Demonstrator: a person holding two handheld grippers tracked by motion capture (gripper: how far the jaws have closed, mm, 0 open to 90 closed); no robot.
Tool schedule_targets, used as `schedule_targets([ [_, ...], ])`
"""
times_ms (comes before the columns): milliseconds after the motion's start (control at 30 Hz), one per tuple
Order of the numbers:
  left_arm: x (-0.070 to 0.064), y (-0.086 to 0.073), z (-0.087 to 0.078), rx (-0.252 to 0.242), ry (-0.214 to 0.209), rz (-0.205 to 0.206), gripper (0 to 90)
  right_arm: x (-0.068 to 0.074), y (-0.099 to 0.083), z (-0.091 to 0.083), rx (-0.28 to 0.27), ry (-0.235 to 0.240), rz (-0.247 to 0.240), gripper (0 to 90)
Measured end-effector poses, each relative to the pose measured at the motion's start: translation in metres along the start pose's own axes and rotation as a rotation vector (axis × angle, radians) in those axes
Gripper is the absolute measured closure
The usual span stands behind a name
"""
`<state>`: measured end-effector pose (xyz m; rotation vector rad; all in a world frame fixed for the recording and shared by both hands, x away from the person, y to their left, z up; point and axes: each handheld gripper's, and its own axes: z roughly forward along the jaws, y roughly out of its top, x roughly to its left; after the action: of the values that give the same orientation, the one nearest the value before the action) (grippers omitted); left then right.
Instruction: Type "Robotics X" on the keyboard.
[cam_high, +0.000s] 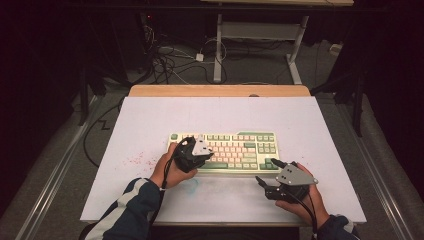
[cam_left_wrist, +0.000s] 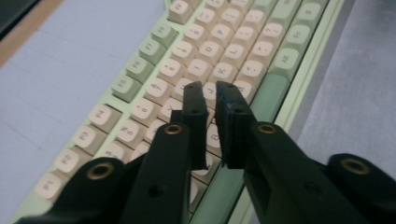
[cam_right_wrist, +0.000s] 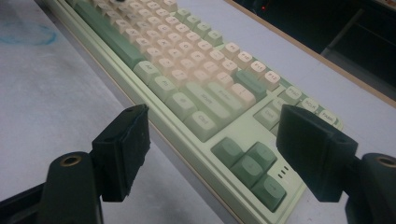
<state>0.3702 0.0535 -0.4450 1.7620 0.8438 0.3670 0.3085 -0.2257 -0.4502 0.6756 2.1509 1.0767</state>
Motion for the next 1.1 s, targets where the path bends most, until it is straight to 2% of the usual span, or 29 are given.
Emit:
schedule_targets([
  [67,0.001,0.003,-0.006,-0.038,-0.004,-0.003,64.9,0.000,0.000,0.000,0.003,-0.002,0.000,26.4],
  [133,0.004,0.006,-0.012,-0.087,0.005,-0.015,58.2,0.000,0.000,0.000,0.002,-0.002,0.003,26.4],
  [200,0.006,0.007,-0.018,-0.119,0.010,-0.013,42.9,-0.001,0.000,0.000,0.000,-0.001,0.009,26.4],
  [300,0.009,0.005,-0.027,-0.159,0.025,-0.022,29.0,-0.002,0.000,0.000,-0.004,0.001,0.012,26.3],
  [333,0.010,0.004,-0.030,-0.174,0.033,-0.018,27.2,-0.003,-0.001,-0.001,-0.007,0.005,0.019,26.3],
  [400,0.012,0.000,-0.035,-0.186,0.052,0.006,24.2,-0.005,-0.001,-0.001,-0.009,0.007,0.033,26.4],
  [633,0.025,-0.009,-0.062,-0.226,0.100,-0.010,21.4,-0.007,-0.001,-0.003,-0.012,-0.005,0.042,26.4],
  [833,0.035,-0.023,-0.080,-0.229,0.130,-0.036,21.4,-0.008,0.000,-0.003,-0.008,-0.013,0.044,26.5],
  [1100,0.046,-0.042,-0.097,-0.208,0.180,-0.039,20.8,-0.013,0.001,-0.003,-0.017,-0.011,0.063,26.5],
])
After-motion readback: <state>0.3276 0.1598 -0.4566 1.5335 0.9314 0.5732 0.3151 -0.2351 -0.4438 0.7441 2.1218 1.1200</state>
